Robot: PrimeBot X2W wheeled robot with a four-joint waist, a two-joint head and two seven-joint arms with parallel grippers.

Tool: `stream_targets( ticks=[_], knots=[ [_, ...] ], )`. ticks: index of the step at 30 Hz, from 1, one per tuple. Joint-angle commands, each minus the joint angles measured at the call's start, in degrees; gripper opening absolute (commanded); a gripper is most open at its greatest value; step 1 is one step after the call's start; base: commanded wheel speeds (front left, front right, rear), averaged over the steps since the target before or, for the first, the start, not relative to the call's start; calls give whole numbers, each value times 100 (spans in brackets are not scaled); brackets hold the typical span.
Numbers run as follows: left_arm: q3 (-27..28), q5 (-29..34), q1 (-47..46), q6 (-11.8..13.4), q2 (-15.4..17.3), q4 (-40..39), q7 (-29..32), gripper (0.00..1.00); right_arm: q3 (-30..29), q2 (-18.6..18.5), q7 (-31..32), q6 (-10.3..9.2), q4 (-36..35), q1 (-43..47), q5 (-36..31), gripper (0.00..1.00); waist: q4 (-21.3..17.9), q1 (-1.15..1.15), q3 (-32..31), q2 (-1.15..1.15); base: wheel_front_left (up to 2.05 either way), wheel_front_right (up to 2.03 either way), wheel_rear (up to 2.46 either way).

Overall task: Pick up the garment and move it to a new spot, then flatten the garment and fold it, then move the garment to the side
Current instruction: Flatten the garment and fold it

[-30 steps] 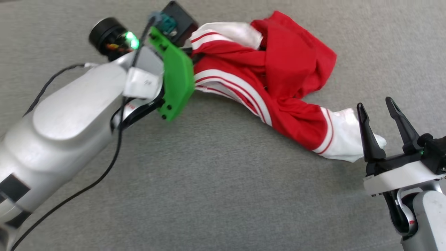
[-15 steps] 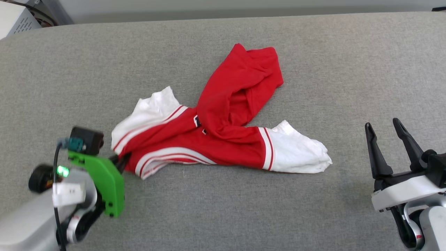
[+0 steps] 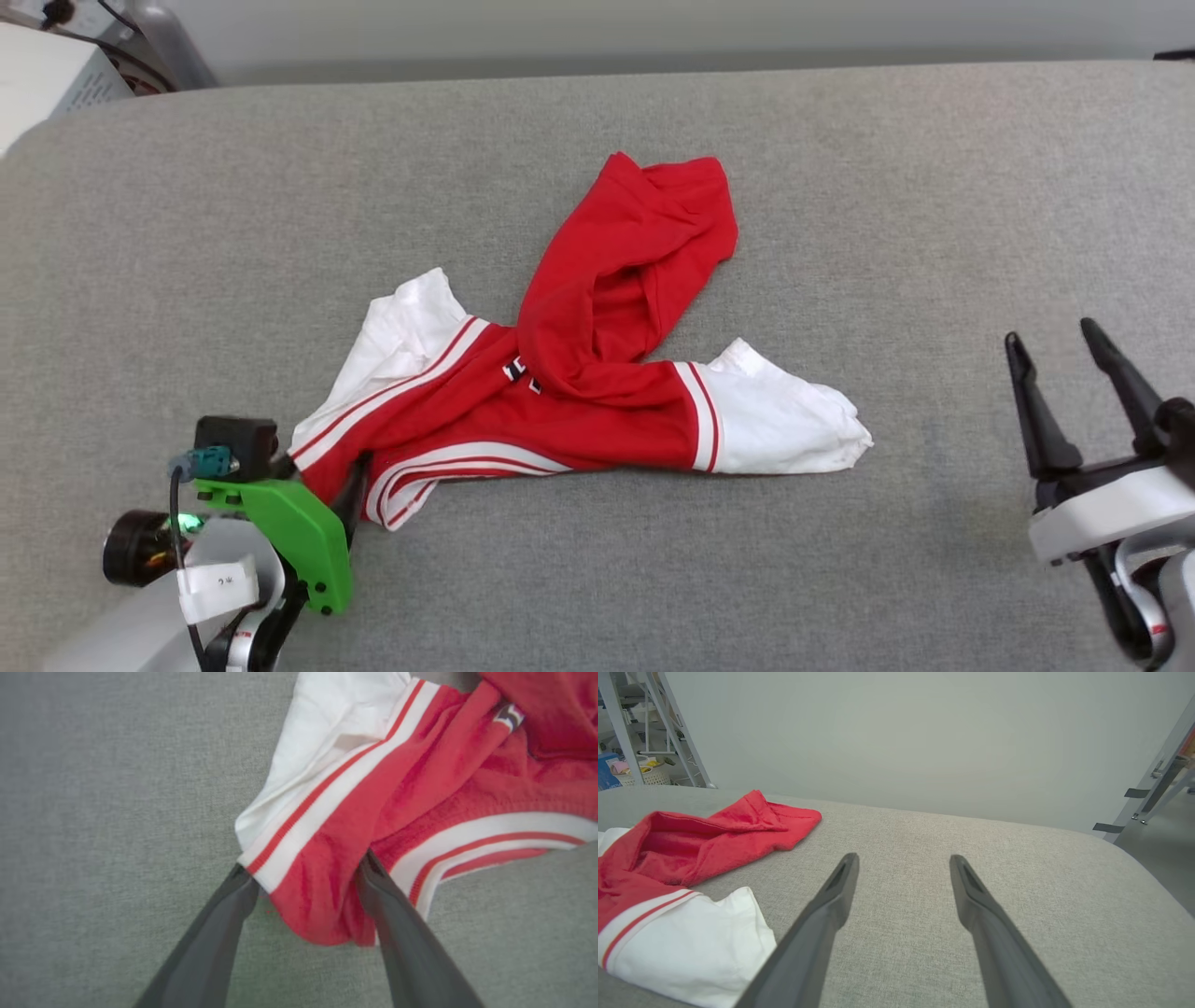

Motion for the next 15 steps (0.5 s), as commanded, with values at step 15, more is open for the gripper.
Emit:
stream_targets(
  ticks=[15],
  knots=[
    [1668,1897,841,1629,-449,-1445,-633,100,1334,-1568,1814,-4,-848,-1790,851,100,580,0,-297,0,0,0,0]
  ],
)
